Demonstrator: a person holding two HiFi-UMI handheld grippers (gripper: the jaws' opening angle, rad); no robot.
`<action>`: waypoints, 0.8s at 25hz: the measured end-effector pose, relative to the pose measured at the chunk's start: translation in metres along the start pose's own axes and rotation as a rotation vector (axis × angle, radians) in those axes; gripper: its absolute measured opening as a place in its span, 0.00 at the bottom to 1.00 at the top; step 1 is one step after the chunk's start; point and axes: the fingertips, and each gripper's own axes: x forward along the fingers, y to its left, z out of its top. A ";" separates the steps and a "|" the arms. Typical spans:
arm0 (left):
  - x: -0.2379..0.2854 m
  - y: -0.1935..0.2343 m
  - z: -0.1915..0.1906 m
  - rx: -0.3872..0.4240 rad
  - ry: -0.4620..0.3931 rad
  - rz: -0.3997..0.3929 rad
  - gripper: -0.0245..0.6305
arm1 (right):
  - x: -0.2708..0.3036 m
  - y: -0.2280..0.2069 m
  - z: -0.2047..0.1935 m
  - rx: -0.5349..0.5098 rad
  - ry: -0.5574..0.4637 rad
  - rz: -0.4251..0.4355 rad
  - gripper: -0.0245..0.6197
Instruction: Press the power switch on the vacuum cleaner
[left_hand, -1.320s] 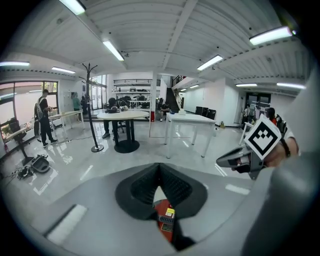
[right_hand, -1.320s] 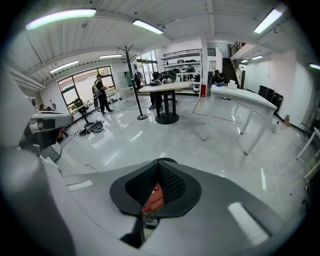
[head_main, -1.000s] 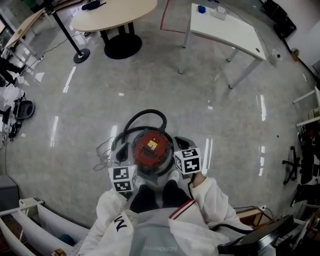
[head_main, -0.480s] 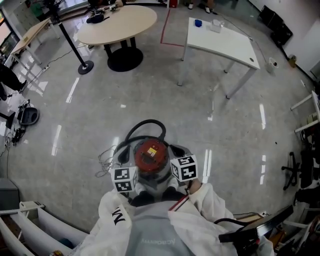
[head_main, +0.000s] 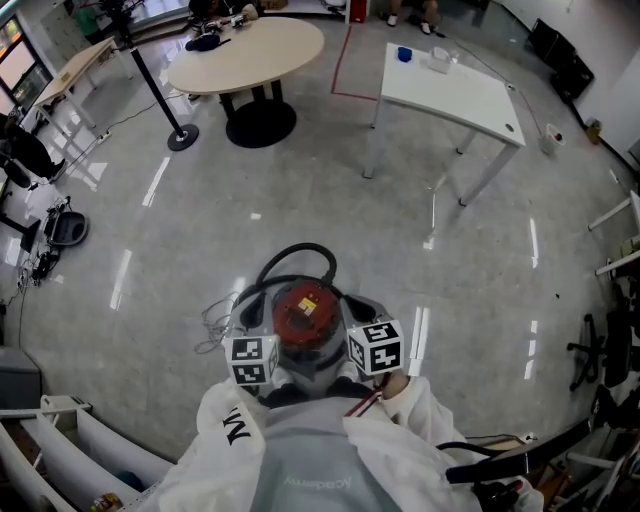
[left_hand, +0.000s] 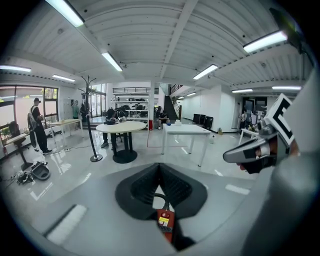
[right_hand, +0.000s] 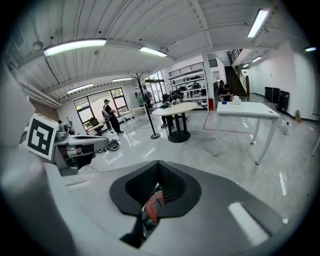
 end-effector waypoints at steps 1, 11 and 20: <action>-0.001 -0.001 -0.001 0.000 0.002 0.004 0.04 | -0.001 0.000 -0.001 0.002 0.000 0.005 0.04; -0.008 -0.030 -0.013 -0.038 0.017 0.081 0.04 | -0.017 -0.021 -0.016 0.000 0.024 0.080 0.04; -0.015 -0.043 -0.025 -0.039 0.036 0.099 0.04 | -0.021 -0.038 -0.020 -0.001 0.031 0.081 0.04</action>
